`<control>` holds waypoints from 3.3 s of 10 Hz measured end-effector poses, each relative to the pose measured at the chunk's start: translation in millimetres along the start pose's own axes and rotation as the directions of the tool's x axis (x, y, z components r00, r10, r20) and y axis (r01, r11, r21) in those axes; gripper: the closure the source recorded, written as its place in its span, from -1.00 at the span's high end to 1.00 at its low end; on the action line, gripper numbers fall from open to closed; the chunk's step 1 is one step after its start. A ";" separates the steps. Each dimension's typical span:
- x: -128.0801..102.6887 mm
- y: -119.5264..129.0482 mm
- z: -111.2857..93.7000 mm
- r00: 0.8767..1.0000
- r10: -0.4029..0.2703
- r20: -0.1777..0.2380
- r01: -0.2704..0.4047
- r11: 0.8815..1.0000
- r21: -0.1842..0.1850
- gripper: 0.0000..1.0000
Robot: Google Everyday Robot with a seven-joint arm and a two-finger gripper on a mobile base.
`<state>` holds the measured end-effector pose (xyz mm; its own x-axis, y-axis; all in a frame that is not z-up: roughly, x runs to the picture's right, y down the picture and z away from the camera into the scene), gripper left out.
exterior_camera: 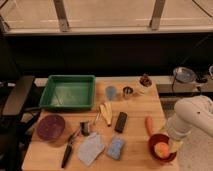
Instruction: Place fork in plastic cup
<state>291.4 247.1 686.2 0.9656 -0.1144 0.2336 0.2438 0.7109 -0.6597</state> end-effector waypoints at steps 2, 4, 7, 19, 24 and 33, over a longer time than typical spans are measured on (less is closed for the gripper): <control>-24.2 -35.3 -28.4 0.987 -0.157 -0.042 0.157 0.988 0.006 0.22; -67.2 -73.6 -55.7 0.950 -0.302 -0.078 0.303 0.953 0.005 0.22; -132.7 -102.1 -60.2 0.884 -0.461 -0.083 0.462 0.887 -0.004 0.22; -280.2 -147.1 -7.2 0.684 -0.729 0.019 0.730 0.684 -0.005 0.22; -269.9 -212.5 8.9 0.713 -0.700 0.040 0.698 0.714 0.058 0.22; -269.6 -253.3 59.8 0.829 -0.555 0.069 0.554 0.832 0.041 0.22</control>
<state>-36.2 139.3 833.0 0.6586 -0.4419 0.6090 0.7339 0.5560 -0.3903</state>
